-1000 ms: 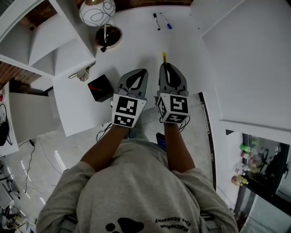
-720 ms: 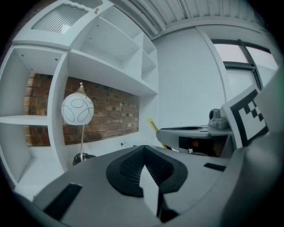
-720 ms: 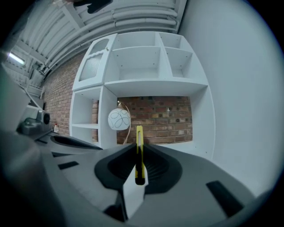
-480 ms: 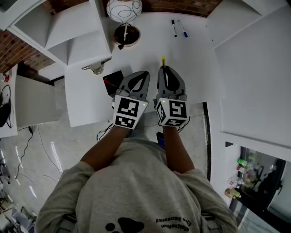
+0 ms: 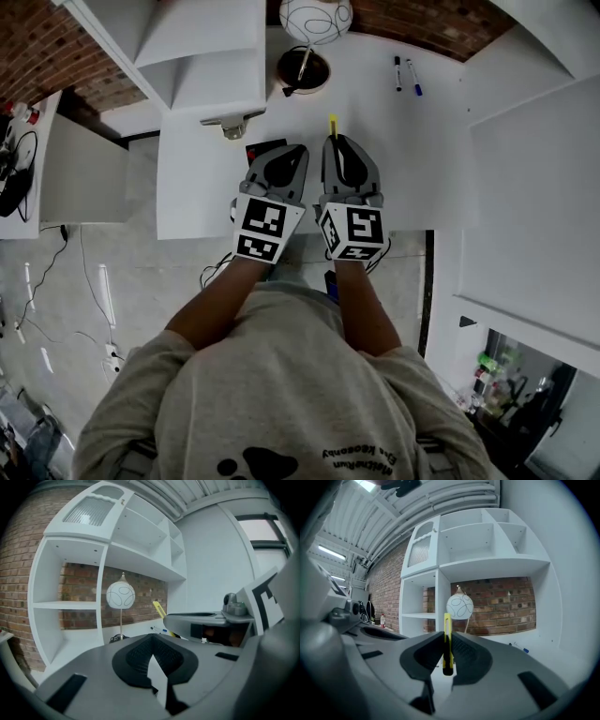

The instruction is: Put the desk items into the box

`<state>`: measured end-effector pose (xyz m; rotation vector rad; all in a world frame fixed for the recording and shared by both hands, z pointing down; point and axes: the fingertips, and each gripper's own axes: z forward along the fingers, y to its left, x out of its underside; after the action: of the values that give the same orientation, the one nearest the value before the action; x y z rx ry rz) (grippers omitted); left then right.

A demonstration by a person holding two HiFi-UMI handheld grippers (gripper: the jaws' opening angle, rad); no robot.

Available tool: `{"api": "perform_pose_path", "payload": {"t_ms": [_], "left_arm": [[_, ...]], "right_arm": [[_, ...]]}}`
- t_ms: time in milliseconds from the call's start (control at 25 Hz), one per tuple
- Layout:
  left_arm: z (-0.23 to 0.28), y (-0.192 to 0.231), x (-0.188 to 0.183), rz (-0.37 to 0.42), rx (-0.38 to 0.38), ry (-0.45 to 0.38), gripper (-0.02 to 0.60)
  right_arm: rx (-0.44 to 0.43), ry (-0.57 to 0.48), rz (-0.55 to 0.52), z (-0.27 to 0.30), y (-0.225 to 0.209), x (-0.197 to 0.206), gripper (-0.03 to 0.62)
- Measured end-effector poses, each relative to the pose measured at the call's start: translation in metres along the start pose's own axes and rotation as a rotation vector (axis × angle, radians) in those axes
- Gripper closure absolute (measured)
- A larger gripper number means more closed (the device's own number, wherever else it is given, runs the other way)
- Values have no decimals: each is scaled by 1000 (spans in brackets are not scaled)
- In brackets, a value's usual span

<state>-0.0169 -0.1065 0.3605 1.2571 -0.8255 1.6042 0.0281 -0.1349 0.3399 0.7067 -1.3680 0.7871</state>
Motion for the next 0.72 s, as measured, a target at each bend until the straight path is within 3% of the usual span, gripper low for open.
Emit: {"api": "perform_pose_path", "payload": {"t_ms": [720], "left_arm": [[-43, 64, 17, -55, -163, 11, 575]], "right_arm": [[-169, 23, -13, 30, 71, 15, 536]]}}
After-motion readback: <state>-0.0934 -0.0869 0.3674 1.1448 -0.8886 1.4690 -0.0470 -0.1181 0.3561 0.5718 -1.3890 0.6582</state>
